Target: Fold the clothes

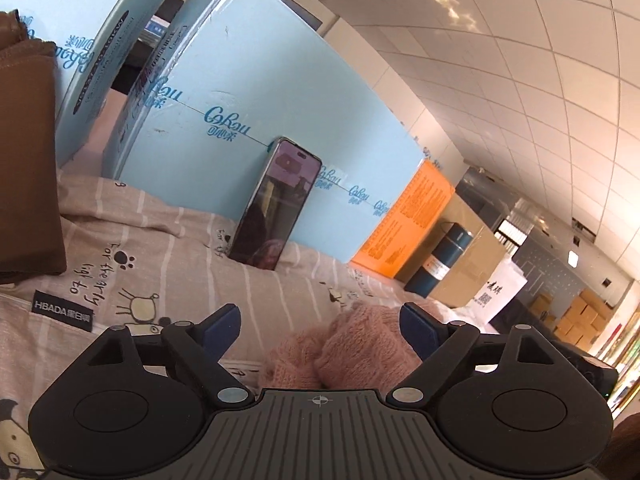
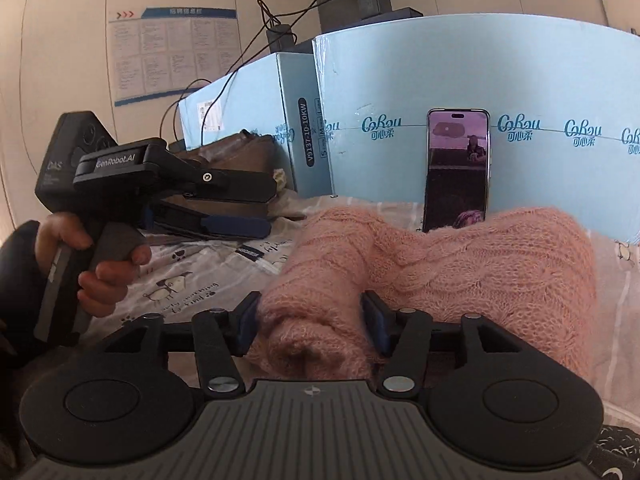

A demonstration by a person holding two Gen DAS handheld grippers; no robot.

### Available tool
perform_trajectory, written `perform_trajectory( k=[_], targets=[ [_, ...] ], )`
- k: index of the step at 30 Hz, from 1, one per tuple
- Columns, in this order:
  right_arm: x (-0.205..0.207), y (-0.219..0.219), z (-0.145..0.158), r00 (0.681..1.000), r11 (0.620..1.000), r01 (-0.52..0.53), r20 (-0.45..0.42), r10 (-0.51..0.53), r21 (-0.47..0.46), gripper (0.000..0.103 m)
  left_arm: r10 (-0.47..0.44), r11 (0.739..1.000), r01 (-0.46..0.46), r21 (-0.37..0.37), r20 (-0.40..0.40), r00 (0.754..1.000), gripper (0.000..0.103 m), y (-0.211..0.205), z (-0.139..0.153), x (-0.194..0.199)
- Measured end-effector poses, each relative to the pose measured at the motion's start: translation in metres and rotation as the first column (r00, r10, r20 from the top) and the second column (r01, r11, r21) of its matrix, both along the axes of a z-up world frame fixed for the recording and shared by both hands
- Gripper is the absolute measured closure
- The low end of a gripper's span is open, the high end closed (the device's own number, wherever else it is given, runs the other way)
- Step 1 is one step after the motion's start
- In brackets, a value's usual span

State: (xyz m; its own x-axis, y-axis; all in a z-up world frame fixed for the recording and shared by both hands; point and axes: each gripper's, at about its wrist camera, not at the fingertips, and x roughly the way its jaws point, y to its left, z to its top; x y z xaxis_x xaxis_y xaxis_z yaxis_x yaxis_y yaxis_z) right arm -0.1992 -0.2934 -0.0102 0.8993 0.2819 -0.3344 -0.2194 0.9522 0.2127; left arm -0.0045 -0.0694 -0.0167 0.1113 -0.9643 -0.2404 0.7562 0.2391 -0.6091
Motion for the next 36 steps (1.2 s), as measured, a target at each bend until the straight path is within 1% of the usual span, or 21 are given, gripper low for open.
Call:
perform_trajectory(
  k=[1,2,3,7,9,12,13,14,15,16,17,18,19,22,25,29,31,32,33,34,36],
  targets=[
    [-0.005,-0.006,0.002,1.000,0.998,-0.030,0.006,0.030,0.049,0.033,-0.024,1.000,0.024,-0.017,-0.034,0.999,0.014,-0.002,0.000,-0.001],
    [-0.010,-0.011,0.006,0.999,0.995,-0.053,0.016,0.052,0.079,0.028,-0.040,0.999,0.040,-0.015,-0.048,0.998,0.014,-0.004,-0.001,-0.003],
    [-0.015,-0.016,0.010,0.997,0.992,-0.073,0.028,0.071,0.103,0.027,-0.053,0.999,0.053,-0.005,-0.052,0.997,0.014,-0.007,-0.001,-0.007],
    [-0.041,-0.031,0.023,0.996,0.993,-0.054,0.077,0.046,0.102,0.024,-0.048,0.997,0.047,0.066,0.007,0.999,0.014,-0.012,-0.001,-0.026],
    [-0.047,-0.041,0.023,0.997,0.993,-0.017,0.077,0.008,0.116,0.023,-0.052,0.994,0.048,0.096,0.041,0.998,0.014,-0.014,-0.001,-0.035],
    [-0.052,-0.059,0.016,0.998,0.983,0.036,0.037,-0.043,0.179,0.023,-0.075,0.990,0.064,0.125,0.092,0.993,0.014,-0.021,-0.003,-0.047],
    [-0.049,-0.063,0.012,0.998,0.979,0.046,0.021,-0.051,0.198,0.023,-0.081,0.989,0.066,0.133,0.107,0.991,0.018,-0.024,-0.003,-0.048],
    [-0.046,-0.066,0.010,0.998,0.975,0.056,0.006,-0.059,0.214,0.023,-0.087,0.987,0.069,0.142,0.123,0.989,0.025,-0.027,-0.004,-0.050],
    [-0.044,-0.067,0.008,0.998,0.973,0.064,-0.005,-0.065,0.222,0.023,-0.092,0.986,0.071,0.151,0.138,0.986,0.044,-0.030,-0.004,-0.051],
    [-0.042,-0.068,0.005,0.997,0.971,0.073,-0.017,-0.071,0.229,0.023,-0.098,0.984,0.073,0.159,0.153,0.983,0.057,-0.034,-0.005,-0.053],
    [-0.040,-0.069,0.004,0.997,0.969,0.081,-0.027,-0.076,0.235,0.023,-0.104,0.983,0.076,0.168,0.169,0.980,0.063,-0.037,-0.005,-0.055],
    [-0.039,-0.069,0.003,0.996,0.968,0.084,-0.027,-0.080,0.237,0.023,-0.110,0.981,0.078,0.177,0.184,0.977,0.074,-0.040,-0.005,-0.056],
    [-0.039,-0.070,0.003,0.996,0.967,0.088,-0.028,-0.084,0.239,0.023,-0.116,0.979,0.079,0.185,0.199,0.973,0.079,-0.044,-0.006,-0.058],
    [-0.043,-0.073,0.003,0.995,0.962,0.101,-0.005,-0.104,0.255,0.023,-0.121,0.978,0.075,0.197,0.234,0.965,0.084,-0.050,-0.005,-0.059],
    [-0.047,-0.077,0.004,0.996,0.954,0.079,0.024,-0.089,0.288,0.023,-0.077,0.986,0.038,0.163,0.241,0.967,0.084,-0.043,0.005,-0.049],
    [-0.050,-0.081,0.006,0.997,0.941,0.029,0.063,-0.053,0.338,0.023,-0.041,0.972,-0.009,0.236,0.207,0.977,0.083,-0.034,-0.009,-0.038],
    [-0.051,-0.083,0.007,0.996,0.933,0.003,0.080,-0.034,0.360,0.023,-0.028,0.964,-0.028,0.264,0.206,0.978,0.077,-0.033,-0.013,-0.037],
    [-0.050,-0.082,0.006,0.997,0.931,-0.011,0.074,-0.017,0.364,0.023,-0.024,0.964,-0.034,0.263,0.217,0.976,0.076,-0.033,-0.012,-0.037],
    [-0.048,-0.082,0.006,0.998,0.931,-0.016,0.067,-0.009,0.366,0.023,-0.020,0.966,-0.041,0.254,0.234,0.972,0.069,-0.033,-0.008,-0.039],
    [-0.046,-0.081,0.004,0.998,0.932,-0.005,0.054,-0.015,0.363,0.023,-0.015,0.969,-0.049,0.244,0.254,0.967,0.056,-0.034,-0.006,-0.040],
    [-0.042,-0.080,0.002,0.999,0.934,0.019,0.025,-0.030,0.356,0.023,0.002,0.973,-0.067,0.223,0.280,0.960,0.037,-0.035,-0.002,-0.038]
  ],
)
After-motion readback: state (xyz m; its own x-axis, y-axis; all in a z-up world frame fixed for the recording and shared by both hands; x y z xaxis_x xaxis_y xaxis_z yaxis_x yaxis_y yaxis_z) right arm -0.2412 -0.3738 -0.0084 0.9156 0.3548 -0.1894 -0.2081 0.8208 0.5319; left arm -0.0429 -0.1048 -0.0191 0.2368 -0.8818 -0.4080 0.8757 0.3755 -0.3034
